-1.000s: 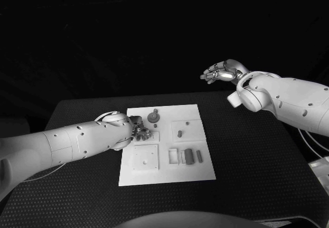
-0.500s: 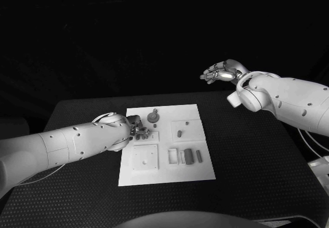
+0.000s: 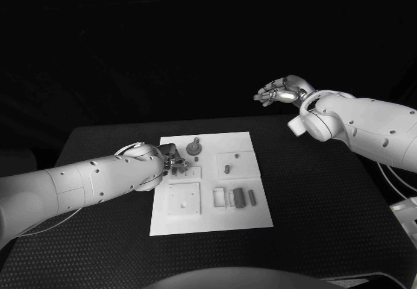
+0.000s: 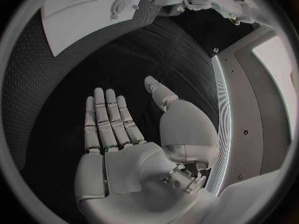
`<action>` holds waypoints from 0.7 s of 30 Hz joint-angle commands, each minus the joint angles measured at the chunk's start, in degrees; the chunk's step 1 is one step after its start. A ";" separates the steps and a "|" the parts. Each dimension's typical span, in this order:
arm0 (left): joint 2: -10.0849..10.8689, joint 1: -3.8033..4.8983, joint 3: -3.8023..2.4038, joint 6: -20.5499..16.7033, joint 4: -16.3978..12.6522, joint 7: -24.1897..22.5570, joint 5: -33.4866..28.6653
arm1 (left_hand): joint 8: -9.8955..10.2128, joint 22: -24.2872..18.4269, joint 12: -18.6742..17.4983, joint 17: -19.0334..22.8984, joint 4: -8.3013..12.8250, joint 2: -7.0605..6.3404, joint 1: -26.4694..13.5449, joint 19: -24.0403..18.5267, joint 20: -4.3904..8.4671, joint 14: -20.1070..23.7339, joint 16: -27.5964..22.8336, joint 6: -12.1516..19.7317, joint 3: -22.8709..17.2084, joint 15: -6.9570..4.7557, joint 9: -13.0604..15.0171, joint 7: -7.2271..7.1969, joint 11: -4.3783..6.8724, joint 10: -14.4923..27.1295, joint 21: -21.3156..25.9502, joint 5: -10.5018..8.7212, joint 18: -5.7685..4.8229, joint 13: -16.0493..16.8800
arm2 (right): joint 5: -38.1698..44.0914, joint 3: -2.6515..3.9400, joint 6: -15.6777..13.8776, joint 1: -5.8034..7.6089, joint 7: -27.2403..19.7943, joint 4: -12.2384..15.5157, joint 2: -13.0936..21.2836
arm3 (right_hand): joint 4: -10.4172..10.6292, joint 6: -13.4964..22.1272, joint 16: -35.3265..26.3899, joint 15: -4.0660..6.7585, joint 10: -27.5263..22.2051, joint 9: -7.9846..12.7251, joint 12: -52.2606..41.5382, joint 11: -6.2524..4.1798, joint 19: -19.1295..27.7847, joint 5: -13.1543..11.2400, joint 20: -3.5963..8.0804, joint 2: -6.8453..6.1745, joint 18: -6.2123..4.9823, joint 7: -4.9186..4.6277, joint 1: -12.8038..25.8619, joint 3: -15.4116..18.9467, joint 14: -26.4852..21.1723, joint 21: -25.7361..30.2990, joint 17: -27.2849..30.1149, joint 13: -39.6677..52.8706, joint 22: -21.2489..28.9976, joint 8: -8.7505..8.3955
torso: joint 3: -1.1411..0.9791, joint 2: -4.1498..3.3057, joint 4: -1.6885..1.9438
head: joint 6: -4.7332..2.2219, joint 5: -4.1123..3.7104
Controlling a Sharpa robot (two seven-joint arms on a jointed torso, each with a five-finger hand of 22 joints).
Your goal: Assemble the parts on the task board
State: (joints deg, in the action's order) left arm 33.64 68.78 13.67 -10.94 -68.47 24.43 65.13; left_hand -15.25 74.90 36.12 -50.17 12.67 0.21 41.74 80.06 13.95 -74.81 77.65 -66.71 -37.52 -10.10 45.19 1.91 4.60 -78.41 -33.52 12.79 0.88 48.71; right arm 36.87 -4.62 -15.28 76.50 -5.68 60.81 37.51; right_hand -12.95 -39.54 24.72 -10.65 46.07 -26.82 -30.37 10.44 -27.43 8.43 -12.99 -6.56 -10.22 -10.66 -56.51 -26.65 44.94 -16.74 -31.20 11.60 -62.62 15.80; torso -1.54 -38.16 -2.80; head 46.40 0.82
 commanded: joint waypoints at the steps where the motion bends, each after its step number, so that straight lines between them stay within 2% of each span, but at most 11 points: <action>1: -0.36 -0.01 -0.02 2.07 0.14 -0.28 0.01 | 0.27 1.16 0.25 0.06 2.90 4.52 4.99 0.37 1.10 -0.17 0.34 0.11 -3.26 -0.22 -0.10 0.11 -0.35 -0.20 -0.23 -0.26 1.20 -0.10 | -0.03 0.03 0.82 -0.04 -0.49 -0.01 0.01 | 0.00 0.31 -0.26 0.15 -0.10 0.10 -0.09 0.10 0.50 0.02 0.08 0.10 0.96 -3.20 -0.37 0.26 -0.43 0.21 -0.07 -0.10 -0.08 0.32 | 0.00 0.00 0.02 | 0.00 -0.03; 6: -0.83 -0.01 -0.02 4.31 0.33 0.50 -0.07 | 0.37 1.16 0.27 0.09 2.80 4.18 4.77 0.33 1.05 -0.16 0.35 0.07 -3.18 -0.18 -0.23 0.15 -0.40 -0.17 -0.23 -0.16 1.15 -0.12 | -0.04 0.03 0.89 -0.05 -0.46 -0.02 -0.04 | 0.04 0.32 -0.28 0.15 -0.10 0.11 -0.10 0.10 0.51 0.02 0.09 0.08 0.96 -3.20 -0.35 0.28 -0.43 0.24 -0.10 -0.13 -0.11 0.33 | -0.03 0.00 -0.02 | 0.07 0.06; 10: -0.97 -0.03 -0.01 4.21 0.52 1.17 -0.07 | 0.52 1.14 0.28 0.16 2.55 3.73 4.52 0.28 1.03 -0.13 0.32 0.09 -3.06 -0.13 -0.39 0.21 -0.45 -0.10 -0.21 0.00 1.12 -0.16 | -0.05 0.03 0.87 -0.05 -0.45 -0.01 -0.03 | 0.07 0.32 -0.30 0.14 -0.11 0.13 -0.11 0.10 0.51 0.02 0.09 0.07 0.96 -3.20 -0.33 0.29 -0.44 0.26 -0.12 -0.16 -0.13 0.33 | -0.03 -0.02 0.00 | 0.13 0.04; 21: -1.22 -0.10 -0.01 4.64 0.64 1.00 -0.12 | 1.01 1.08 0.33 0.48 1.14 1.46 3.53 0.23 1.06 -0.09 0.18 0.26 -1.90 -0.02 -0.89 0.35 -0.58 0.12 -0.07 -0.44 1.18 -0.33 | -0.08 0.03 0.90 -0.05 -0.44 -0.04 -0.07 | 0.13 0.33 -0.35 0.14 -0.11 0.16 -0.13 0.10 0.52 0.02 0.09 0.04 0.97 -3.21 -0.31 0.31 -0.45 0.30 -0.17 -0.22 -0.18 0.34 | -0.03 0.00 -0.04 | 0.18 0.04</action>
State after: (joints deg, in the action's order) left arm 32.55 68.81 13.60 -7.80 -67.72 25.27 65.13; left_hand -14.58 74.94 36.12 -49.76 12.52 -0.44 42.53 80.06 13.95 -74.62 77.65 -66.49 -37.83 -9.88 44.36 2.06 4.39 -78.21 -33.52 12.39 1.06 48.46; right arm 36.84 -4.62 -15.13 76.47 -5.65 60.78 37.48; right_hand -12.96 -39.54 24.73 -10.65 46.07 -26.73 -30.37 10.44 -27.22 8.44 -12.79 -6.56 -10.22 -10.66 -56.51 -26.65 44.94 -16.74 -31.32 11.44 -62.74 15.80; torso -1.58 -38.16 -2.80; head 46.56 0.88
